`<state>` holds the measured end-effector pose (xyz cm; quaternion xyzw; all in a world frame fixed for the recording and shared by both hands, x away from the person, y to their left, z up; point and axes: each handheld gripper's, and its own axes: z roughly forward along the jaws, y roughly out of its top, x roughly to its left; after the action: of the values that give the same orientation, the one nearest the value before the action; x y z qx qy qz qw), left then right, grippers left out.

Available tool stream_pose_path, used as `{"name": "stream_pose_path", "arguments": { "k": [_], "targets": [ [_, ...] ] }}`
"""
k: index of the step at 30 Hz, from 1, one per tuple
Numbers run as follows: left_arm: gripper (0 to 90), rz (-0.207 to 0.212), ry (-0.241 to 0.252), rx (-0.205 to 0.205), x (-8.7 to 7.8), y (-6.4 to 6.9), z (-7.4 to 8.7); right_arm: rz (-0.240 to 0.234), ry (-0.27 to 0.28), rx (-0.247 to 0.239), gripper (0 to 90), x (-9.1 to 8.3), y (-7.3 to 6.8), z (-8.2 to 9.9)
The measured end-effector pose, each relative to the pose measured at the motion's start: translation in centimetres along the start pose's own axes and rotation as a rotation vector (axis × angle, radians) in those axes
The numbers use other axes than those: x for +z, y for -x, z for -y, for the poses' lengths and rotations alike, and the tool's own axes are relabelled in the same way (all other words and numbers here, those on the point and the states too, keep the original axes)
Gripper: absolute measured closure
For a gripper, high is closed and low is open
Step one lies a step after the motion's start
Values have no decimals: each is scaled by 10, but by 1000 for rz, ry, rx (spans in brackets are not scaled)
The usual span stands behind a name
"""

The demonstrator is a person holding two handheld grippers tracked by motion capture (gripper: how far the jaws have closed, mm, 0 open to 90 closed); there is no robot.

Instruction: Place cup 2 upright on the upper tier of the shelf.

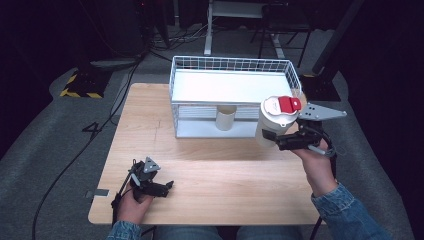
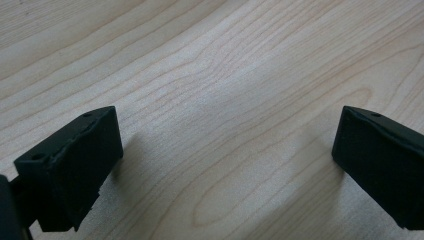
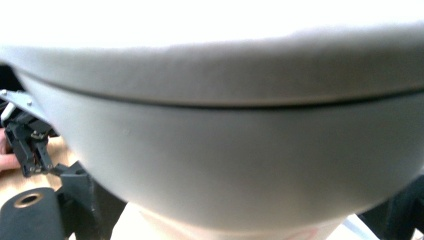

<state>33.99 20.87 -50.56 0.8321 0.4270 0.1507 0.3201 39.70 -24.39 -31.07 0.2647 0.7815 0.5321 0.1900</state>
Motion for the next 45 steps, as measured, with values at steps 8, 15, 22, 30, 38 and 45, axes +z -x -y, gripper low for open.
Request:
{"name": "stream_pose_path", "arguments": {
  "k": [8,15,22,30,38,45],
  "targets": [
    [3,-2,0,1,0,0,0,10,20,-9,104,10,6,-24],
    [3,-1,0,-9,-1,0,1,12,22,-18,104,20,9,-41],
    [3,-11,3,-6,-1,0,1,15,28,-17,104,33,11,-54],
    [4,-9,7,-20,-1,1,2,29,41,-20,104,54,15,-75],
    [3,-14,2,-20,-1,0,1,49,59,0,104,69,21,-90],
    [3,-14,5,-24,0,-1,1,76,47,14,104,87,29,-99]
  ]
}}
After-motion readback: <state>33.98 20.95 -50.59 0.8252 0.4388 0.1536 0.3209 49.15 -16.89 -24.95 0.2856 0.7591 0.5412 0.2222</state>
